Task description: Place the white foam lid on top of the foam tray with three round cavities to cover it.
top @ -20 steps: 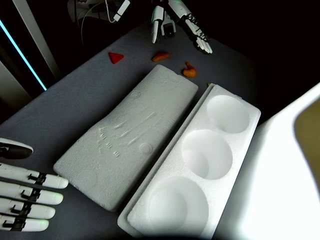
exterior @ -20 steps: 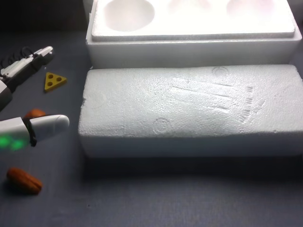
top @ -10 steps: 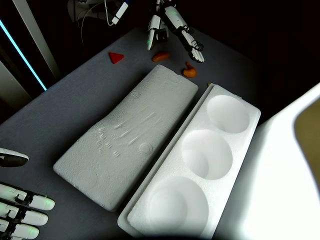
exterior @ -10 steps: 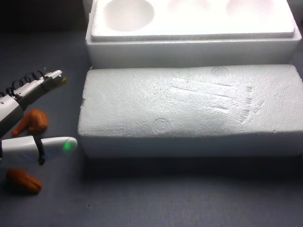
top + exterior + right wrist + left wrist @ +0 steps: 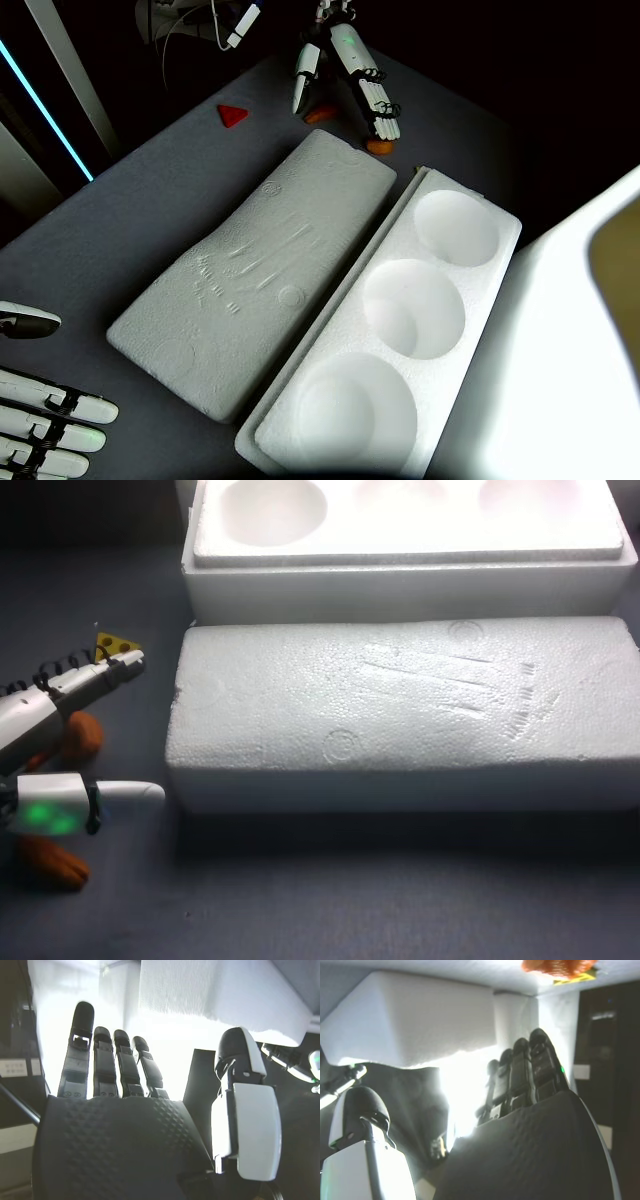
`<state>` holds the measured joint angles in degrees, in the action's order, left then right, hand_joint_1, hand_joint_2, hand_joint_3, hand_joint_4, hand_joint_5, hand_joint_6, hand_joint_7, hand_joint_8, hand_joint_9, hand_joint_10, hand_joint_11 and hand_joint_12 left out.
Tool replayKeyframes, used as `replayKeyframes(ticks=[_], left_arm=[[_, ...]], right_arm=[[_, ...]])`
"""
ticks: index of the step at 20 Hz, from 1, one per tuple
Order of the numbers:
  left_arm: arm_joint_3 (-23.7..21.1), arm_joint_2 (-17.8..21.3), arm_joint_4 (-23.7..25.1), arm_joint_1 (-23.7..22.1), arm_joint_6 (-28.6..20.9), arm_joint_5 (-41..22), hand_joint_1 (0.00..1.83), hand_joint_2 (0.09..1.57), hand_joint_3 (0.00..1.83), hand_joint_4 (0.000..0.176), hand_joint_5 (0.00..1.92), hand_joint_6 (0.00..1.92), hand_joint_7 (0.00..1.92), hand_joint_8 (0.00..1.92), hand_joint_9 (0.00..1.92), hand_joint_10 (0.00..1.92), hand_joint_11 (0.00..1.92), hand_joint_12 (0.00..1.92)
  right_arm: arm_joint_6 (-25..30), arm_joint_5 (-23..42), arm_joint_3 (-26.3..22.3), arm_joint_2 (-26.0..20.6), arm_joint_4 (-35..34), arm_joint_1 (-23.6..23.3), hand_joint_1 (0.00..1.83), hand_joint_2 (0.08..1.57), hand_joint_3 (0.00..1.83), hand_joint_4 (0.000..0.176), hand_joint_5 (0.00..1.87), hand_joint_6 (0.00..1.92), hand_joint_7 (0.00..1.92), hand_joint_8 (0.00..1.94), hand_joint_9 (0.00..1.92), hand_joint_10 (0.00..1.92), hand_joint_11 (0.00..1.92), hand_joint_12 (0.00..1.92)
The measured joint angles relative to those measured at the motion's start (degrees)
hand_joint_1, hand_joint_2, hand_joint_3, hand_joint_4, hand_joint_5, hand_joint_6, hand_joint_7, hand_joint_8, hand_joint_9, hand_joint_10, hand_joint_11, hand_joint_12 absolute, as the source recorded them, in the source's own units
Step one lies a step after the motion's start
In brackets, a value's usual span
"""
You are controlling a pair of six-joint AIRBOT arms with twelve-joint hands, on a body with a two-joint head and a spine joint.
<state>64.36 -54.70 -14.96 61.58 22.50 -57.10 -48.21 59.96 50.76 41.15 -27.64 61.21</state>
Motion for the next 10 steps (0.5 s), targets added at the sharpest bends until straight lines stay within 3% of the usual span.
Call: replayKeyframes(ticks=[1,5,10], left_arm=[[0.0,0.0,0.1,-0.1,0.0,0.6,0.57,0.95,0.00,0.000,0.00,0.00,0.00,0.00,0.00,0.00,0.00,0.00],[0.5,-0.5,0.1,-0.4,0.0,2.4,0.54,0.95,0.00,0.000,0.00,0.00,0.00,0.00,0.00,0.00,0.00,0.00],[1.4,-1.6,-0.3,-0.5,0.0,4.5,0.54,0.96,0.00,0.000,0.00,0.00,0.00,0.00,0.00,0.00,0.00,0.00]], right_arm=[[0.0,-0.7,0.1,0.0,0.0,-0.3,0.55,1.13,0.00,0.000,0.00,0.00,0.00,0.00,0.00,0.00,0.00,0.49],[-0.2,-3.4,1.0,1.2,0.3,-1.3,0.59,1.14,0.01,0.000,0.00,0.00,0.00,0.00,0.00,0.00,0.00,0.46],[-0.1,-5.7,2.1,2.3,0.3,-2.5,0.61,1.14,0.00,0.000,0.00,0.00,0.00,0.00,0.00,0.00,0.00,0.57]])
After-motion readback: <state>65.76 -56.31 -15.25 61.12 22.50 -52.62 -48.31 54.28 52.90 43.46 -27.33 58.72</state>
